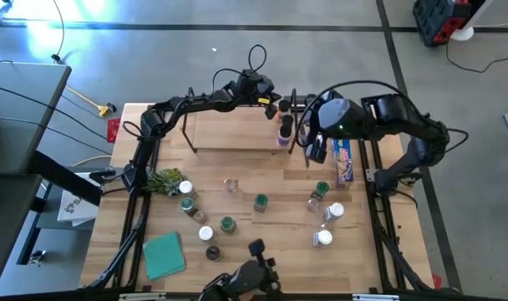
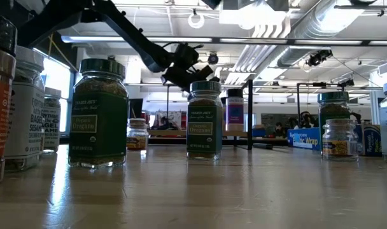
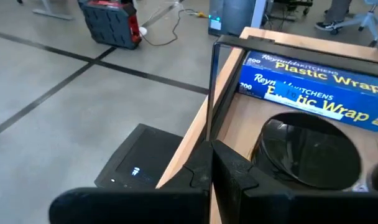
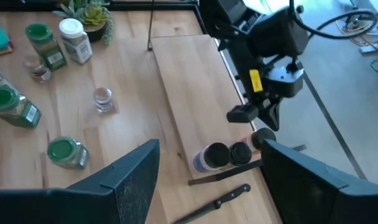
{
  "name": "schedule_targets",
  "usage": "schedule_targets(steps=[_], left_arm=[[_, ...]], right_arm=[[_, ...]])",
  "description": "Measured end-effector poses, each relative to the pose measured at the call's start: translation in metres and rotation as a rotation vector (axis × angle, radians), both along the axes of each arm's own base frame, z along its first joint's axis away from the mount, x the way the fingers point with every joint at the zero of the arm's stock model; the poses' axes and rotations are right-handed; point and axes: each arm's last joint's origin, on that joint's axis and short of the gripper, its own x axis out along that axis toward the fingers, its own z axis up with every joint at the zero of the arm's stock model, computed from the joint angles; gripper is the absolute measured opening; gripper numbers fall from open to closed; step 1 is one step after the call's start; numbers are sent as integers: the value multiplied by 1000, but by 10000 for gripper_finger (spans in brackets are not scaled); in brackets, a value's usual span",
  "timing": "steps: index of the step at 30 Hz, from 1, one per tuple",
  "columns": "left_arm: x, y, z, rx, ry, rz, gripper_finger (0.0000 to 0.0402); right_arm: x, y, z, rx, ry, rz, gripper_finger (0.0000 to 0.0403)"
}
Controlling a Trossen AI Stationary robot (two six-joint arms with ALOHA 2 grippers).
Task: Shelf spices
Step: Put the black seasoning bottle on the shelf aligned with the other black seasoning bottles, then adjust the black seasoning bottles on the shelf
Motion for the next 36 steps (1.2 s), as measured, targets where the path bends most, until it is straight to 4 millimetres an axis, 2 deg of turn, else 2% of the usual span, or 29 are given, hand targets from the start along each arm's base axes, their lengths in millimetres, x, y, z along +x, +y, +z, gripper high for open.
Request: schedule_targets(steps=[10, 19, 26, 30, 33, 36], left_arm=[[5, -2, -5, -1, -2, -70, 0], [15, -17, -5, 32, 6, -119, 0], [18, -20, -5, 35, 8, -124, 0], [17, -19, -6, 41, 21, -95, 0], [13, -18, -2, 41, 46, -65, 0], [6, -18, 14, 48, 62, -63, 0]], right_arm=[[0, 5, 0, -10, -12, -10, 275], [1, 5, 1, -14, -24, -10, 275], [1, 5, 1, -11, -26, -15, 275], [-1, 3, 0, -23, -26, -81, 275], [-6, 0, -8, -19, 47, -146, 275], [-13, -7, -31, -4, 158, -214, 275]])
